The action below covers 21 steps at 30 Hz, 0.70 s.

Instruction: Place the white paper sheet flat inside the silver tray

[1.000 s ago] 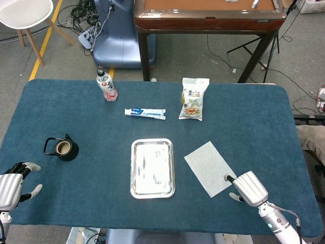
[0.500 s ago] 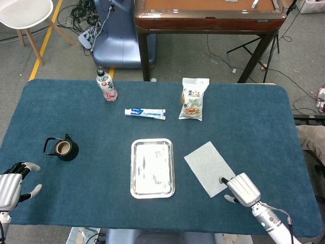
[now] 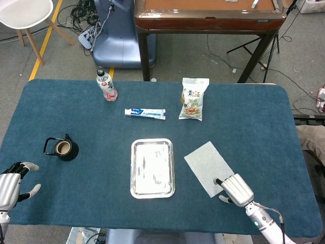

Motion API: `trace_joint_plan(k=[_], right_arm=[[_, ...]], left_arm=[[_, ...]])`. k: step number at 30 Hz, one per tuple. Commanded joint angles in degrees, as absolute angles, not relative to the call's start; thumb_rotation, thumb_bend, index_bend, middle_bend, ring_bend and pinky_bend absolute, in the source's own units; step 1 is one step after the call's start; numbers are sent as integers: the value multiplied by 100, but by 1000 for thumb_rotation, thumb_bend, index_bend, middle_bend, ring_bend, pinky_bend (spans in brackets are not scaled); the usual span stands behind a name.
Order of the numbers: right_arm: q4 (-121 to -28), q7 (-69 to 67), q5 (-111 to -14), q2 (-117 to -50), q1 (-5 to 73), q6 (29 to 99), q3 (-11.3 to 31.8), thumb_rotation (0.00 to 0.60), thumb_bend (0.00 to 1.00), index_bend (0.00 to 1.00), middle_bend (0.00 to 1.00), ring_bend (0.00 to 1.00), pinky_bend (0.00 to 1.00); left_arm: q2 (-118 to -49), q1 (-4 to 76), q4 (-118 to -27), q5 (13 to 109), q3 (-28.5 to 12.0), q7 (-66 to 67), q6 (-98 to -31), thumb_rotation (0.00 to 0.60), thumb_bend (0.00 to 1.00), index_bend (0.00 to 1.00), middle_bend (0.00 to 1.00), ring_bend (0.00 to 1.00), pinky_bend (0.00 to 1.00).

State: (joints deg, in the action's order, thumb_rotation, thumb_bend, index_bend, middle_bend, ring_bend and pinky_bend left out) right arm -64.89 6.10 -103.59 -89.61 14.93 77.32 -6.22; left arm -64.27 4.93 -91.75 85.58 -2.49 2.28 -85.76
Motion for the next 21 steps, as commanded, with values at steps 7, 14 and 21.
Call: trace_joint_plan(k=[7, 14, 21], right_arm=[[-6418, 619, -10277, -9077, 1561, 7633, -629, 600, 0, 465, 1000, 1000, 1000], [-6335, 632, -10231, -9178, 1590, 7618, -633, 600, 0, 465, 1000, 1000, 1000], [-6249, 602, -10199, -9285, 1627, 7643, -611, 600, 0, 465, 1000, 1000, 1000]], left_arm=[[-6416, 482, -9176, 8547, -264, 201, -8600, 600, 199, 397, 363, 263, 442], [-6403, 475, -9185, 8567, -257, 185, -8610, 600, 199, 397, 363, 263, 442], [-6393, 471, -9188, 8557, -266, 167, -8615, 600, 199, 397, 363, 263, 442]])
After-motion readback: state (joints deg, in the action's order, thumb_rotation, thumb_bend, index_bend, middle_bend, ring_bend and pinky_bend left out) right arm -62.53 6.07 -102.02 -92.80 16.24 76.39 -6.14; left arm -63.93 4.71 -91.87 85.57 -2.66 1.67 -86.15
